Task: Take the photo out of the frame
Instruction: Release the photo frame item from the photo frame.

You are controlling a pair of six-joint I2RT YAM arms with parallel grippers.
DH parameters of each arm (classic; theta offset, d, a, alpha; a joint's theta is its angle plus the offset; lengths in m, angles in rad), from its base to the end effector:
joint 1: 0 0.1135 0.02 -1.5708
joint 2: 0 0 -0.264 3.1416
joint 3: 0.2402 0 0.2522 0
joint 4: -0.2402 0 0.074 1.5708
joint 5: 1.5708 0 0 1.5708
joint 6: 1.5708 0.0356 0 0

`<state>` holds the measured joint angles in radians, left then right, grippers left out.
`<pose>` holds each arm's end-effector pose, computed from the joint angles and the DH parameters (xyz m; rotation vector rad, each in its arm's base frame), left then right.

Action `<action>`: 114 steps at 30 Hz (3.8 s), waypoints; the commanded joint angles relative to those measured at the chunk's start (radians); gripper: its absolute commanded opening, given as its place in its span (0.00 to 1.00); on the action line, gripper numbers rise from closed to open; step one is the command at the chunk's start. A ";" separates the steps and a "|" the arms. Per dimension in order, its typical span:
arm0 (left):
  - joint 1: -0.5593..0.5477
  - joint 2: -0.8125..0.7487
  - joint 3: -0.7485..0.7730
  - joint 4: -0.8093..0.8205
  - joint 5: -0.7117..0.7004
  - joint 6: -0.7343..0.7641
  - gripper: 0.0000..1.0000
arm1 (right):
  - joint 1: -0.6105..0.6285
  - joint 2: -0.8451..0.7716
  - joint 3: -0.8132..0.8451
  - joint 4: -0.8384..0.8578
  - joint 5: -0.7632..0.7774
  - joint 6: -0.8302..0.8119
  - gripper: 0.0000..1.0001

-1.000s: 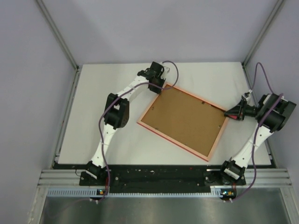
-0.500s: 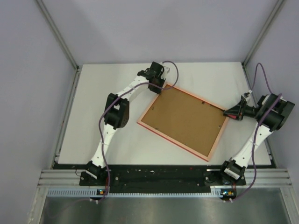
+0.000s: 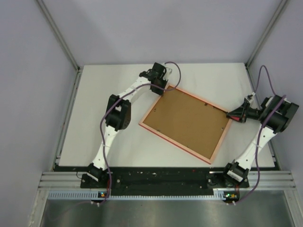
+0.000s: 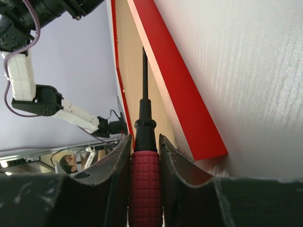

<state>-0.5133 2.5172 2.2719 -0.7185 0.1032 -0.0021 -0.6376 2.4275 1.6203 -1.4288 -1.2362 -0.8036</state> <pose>0.4763 -0.2727 0.1767 0.6874 2.4667 -0.3322 0.3248 -0.1988 0.0835 0.3560 2.2362 1.6761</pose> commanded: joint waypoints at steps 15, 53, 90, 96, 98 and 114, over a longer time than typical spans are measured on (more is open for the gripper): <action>-0.008 -0.011 -0.018 -0.113 0.010 0.020 0.00 | -0.043 -0.030 -0.025 0.077 0.087 0.015 0.00; -0.037 -0.005 -0.009 -0.131 0.024 0.044 0.00 | 0.263 -0.235 0.217 0.122 0.423 0.284 0.00; -0.097 -0.067 -0.118 -0.093 0.064 0.090 0.00 | 0.703 -0.147 0.716 -0.074 0.624 0.267 0.00; -0.102 -0.090 -0.155 -0.076 0.059 0.093 0.00 | 0.757 -0.114 0.716 -0.048 0.670 0.290 0.00; -0.103 -0.103 -0.172 -0.061 0.053 0.094 0.00 | 0.757 -0.101 0.714 -0.038 0.699 0.300 0.00; -0.111 -0.113 -0.190 -0.047 0.049 0.100 0.00 | 0.762 -0.094 0.751 0.031 0.816 0.319 0.00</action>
<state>-0.5758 2.4310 2.1204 -0.6579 0.0883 0.0525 0.1207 2.3650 2.3268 -1.3540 -0.4492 -0.4915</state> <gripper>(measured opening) 0.198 0.259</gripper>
